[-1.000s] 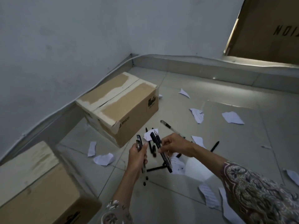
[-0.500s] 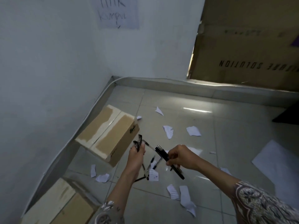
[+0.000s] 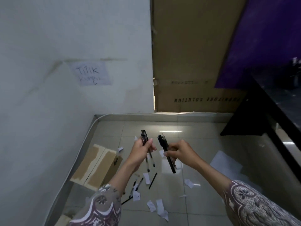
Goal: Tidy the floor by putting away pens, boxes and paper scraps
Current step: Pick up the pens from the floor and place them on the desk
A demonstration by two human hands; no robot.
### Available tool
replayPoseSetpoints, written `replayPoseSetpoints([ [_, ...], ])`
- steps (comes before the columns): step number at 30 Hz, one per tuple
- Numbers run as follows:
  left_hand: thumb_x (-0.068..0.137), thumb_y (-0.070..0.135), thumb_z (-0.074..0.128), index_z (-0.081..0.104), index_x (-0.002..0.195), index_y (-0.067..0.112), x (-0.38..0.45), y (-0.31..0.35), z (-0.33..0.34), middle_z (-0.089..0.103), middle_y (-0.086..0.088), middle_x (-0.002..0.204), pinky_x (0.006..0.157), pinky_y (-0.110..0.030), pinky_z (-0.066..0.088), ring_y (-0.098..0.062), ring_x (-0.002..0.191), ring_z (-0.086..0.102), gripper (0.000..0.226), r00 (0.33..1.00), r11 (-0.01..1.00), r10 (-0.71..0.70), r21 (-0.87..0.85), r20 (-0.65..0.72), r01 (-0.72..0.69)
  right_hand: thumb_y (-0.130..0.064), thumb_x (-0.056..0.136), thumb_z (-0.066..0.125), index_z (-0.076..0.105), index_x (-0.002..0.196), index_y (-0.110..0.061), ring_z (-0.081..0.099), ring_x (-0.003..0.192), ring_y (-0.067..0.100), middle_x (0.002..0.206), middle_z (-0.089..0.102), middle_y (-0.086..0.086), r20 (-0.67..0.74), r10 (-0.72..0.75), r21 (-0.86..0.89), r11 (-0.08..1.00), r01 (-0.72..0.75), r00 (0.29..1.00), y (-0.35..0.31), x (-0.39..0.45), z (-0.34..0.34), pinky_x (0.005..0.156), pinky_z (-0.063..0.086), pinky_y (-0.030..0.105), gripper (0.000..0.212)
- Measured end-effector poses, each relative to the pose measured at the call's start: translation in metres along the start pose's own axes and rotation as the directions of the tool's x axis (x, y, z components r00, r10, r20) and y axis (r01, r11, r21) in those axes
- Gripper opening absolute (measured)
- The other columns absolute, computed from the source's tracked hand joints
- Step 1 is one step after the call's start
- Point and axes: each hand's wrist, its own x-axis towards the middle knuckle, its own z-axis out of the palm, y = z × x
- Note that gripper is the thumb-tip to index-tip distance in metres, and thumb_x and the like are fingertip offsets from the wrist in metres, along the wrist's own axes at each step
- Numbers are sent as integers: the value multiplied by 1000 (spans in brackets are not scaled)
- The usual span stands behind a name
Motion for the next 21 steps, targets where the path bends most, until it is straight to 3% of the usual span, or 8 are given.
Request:
replayPoseSetpoints([
  [6,95,15,48,59,78,10,-13,82,51,64,-4,74,78,-29,50,-16,75,61,21,990,991,122,-61,77,-118,-12,79,71,65,67,-16,58,49,2,60,62,0,-194,11,71,997,3,981,-27,-39,-77,52,49,15,14],
  [10,94,12,49,59,79,10,-21,117,82,66,-3,76,69,-16,49,-4,68,64,18,976,983,171,-94,134,-159,-11,79,70,67,73,-13,62,56,9,66,66,4,-290,24,74,997,-3,957,-36,-59,-113,57,54,21,7],
  [12,94,13,51,59,81,11,-20,134,95,67,-2,80,76,-19,48,-3,74,66,16,969,980,180,-111,167,-163,-8,79,69,68,77,-10,63,59,13,69,67,8,-355,32,90,996,-1,934,-41,-67,-130,60,56,23,3],
  [15,94,16,51,62,80,14,-16,153,109,68,-1,89,94,-30,44,-16,97,64,18,960,983,173,-102,222,-153,-6,77,70,69,85,0,65,61,19,74,70,17,-434,59,114,993,-10,899,-45,-78,-150,64,58,29,9],
  [18,94,14,50,59,82,16,-9,176,123,67,-2,93,91,-29,44,-17,100,61,15,942,980,192,-107,274,-169,-4,76,71,69,83,2,66,61,22,75,70,21,-508,86,148,989,-11,857,-46,-84,-171,65,60,34,10],
  [21,93,11,50,60,84,12,4,199,137,67,-3,91,92,-32,44,-19,100,61,14,911,968,249,-101,328,-228,-5,76,72,70,81,-1,68,62,21,72,70,17,-581,110,166,986,-15,806,-47,-88,-192,61,57,27,7],
])
